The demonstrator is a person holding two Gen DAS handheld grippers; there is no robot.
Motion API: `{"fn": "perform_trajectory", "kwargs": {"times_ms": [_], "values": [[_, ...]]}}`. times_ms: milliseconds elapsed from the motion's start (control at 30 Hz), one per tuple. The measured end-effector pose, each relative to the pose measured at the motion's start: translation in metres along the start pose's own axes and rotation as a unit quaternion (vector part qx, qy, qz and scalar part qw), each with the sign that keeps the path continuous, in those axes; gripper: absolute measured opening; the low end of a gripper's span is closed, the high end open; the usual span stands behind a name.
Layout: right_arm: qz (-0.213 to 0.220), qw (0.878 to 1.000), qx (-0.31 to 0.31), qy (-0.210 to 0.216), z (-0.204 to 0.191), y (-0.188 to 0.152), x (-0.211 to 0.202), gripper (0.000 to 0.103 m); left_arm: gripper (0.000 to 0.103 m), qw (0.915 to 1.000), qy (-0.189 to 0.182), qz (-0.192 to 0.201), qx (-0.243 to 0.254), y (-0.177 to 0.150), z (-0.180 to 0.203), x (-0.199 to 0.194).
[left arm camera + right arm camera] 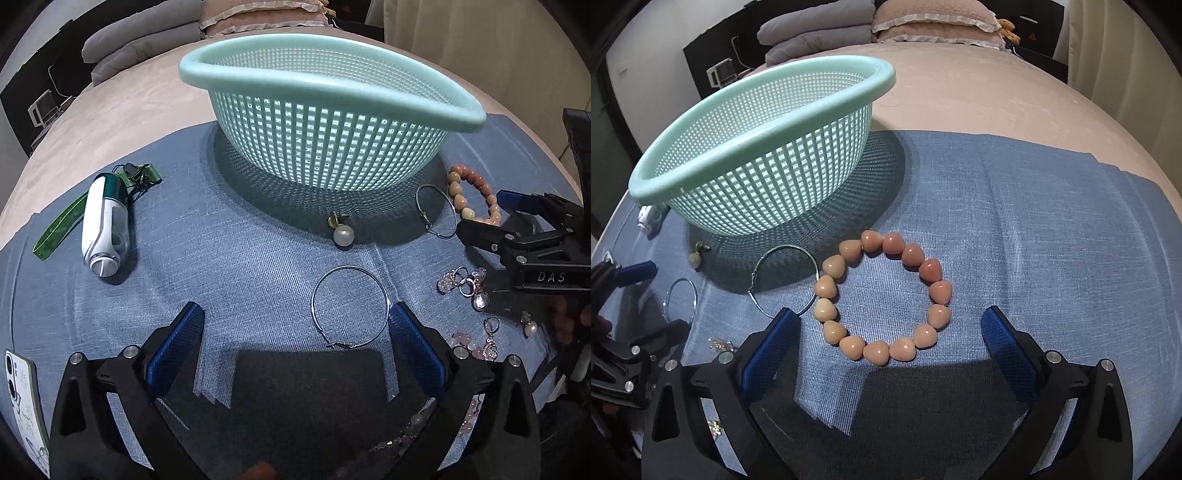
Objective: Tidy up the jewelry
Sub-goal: 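Move the right gripper down over the peach bead bracelet, then close the right gripper on the peach bead bracelet and lift it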
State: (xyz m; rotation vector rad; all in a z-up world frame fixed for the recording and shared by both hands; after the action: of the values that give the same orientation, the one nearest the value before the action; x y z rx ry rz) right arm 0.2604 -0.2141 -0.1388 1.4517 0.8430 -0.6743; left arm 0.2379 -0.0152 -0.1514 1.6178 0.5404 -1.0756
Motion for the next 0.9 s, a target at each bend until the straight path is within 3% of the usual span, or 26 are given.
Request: {"fn": "perform_trajectory", "kwargs": {"times_ms": [233,400,533,667,733,800,900], "values": [[0.013,1.000,0.004,0.009,0.002,-0.003,0.003,0.097,0.099,0.9995,0.015,0.027,0.010,-0.004,0.006,0.000],[0.028,1.000,0.005,0.009,0.003,-0.012,-0.004,0.096,0.097,0.9975,0.023,0.051,0.044,-0.016,0.022,-0.015],[0.031,0.999,0.003,0.005,0.005,-0.015,-0.009,0.094,0.086,0.9964,0.019,0.057,0.060,-0.025,0.035,-0.025],[0.041,0.999,0.006,0.001,0.010,-0.017,-0.015,0.072,0.077,0.9965,0.000,0.060,0.058,-0.030,0.042,-0.025],[0.045,0.999,0.006,0.003,0.011,-0.017,-0.018,0.061,0.067,0.9960,-0.009,0.062,0.064,-0.031,0.045,-0.026],[0.050,0.999,0.008,0.006,0.013,-0.017,-0.019,0.043,0.058,0.9956,-0.018,0.064,0.066,-0.032,0.049,-0.028],[0.051,0.999,0.011,0.013,0.015,-0.016,-0.020,0.029,0.046,0.9954,-0.029,0.062,0.067,-0.032,0.055,-0.029]]}}
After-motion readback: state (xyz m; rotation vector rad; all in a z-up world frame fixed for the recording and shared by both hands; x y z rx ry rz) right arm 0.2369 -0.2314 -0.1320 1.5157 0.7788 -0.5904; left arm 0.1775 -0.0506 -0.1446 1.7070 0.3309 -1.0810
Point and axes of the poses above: each gripper's, at about its wrist camera, not at the fingertips, and x roughly the way its jaws point, z to its right, y to its top, the point moved 7 cm from there along x, roughly the way its jaws point, and after that the axes turned 2 degrees about x, right-handed, at the moved point
